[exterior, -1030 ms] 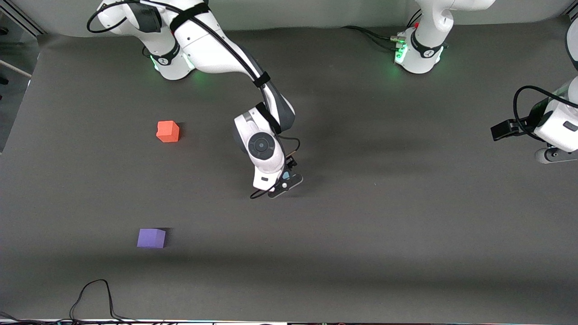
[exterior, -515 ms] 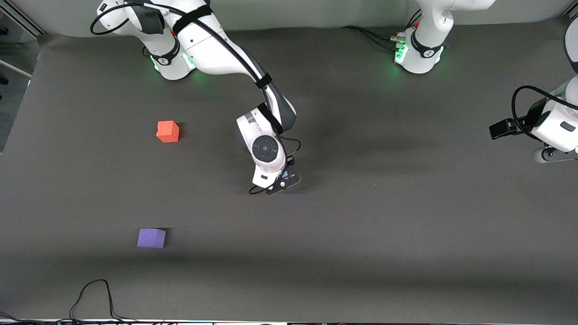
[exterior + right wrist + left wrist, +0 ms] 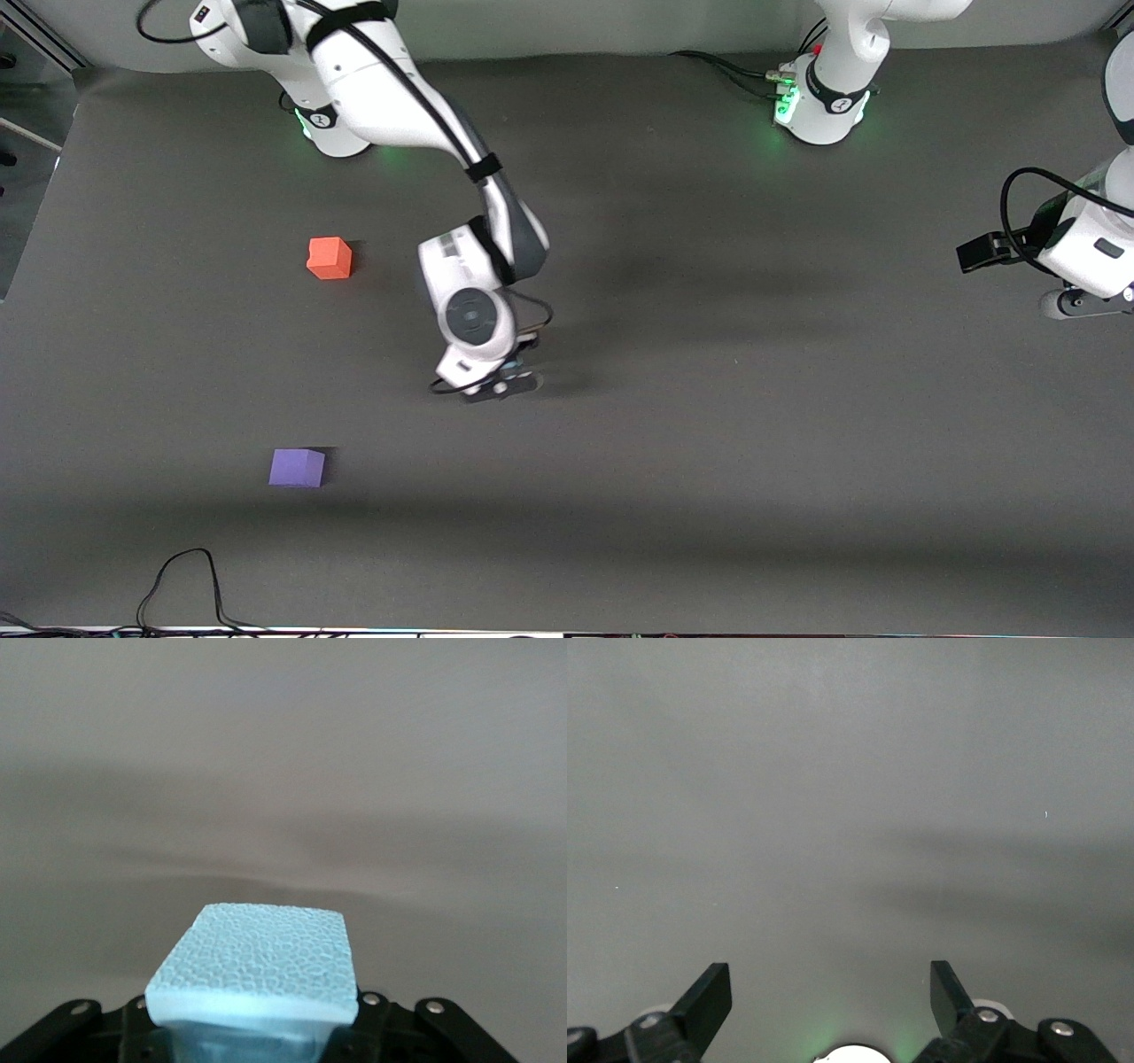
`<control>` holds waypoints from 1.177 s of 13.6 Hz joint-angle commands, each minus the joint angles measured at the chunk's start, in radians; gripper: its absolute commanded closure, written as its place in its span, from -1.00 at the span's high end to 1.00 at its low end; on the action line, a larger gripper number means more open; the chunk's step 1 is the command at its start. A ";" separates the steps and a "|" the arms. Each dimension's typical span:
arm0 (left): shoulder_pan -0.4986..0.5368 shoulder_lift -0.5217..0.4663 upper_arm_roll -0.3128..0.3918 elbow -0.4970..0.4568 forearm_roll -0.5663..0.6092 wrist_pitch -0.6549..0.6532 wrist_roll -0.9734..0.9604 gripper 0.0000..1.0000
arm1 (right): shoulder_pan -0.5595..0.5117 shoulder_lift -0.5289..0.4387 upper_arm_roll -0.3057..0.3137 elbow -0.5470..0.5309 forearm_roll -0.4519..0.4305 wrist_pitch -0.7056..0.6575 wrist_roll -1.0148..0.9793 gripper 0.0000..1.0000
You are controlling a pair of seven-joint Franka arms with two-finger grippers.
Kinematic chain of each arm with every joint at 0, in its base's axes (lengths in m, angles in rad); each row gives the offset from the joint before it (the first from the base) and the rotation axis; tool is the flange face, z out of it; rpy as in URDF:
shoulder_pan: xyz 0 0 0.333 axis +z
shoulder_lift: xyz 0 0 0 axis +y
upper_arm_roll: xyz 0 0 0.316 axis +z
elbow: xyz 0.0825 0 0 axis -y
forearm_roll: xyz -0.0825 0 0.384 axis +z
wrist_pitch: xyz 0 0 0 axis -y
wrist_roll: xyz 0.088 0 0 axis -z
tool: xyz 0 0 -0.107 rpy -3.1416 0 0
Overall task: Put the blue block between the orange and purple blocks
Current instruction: 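Carry the blue block with the right gripper toward the purple block, then lower the blue block between the orange and purple blocks, release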
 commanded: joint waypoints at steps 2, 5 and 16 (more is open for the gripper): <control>-0.015 -0.022 0.012 -0.016 -0.006 -0.011 0.012 1.00 | -0.020 -0.117 -0.137 0.001 0.020 -0.075 0.046 -0.63; -0.015 -0.022 0.012 -0.016 -0.005 -0.011 0.012 1.00 | -0.101 -0.148 -0.196 -0.014 0.018 -0.124 -0.014 -0.66; -0.013 -0.022 0.013 -0.016 -0.005 -0.019 0.025 1.00 | -0.229 -0.257 -0.218 -0.567 0.176 0.381 -0.432 -0.68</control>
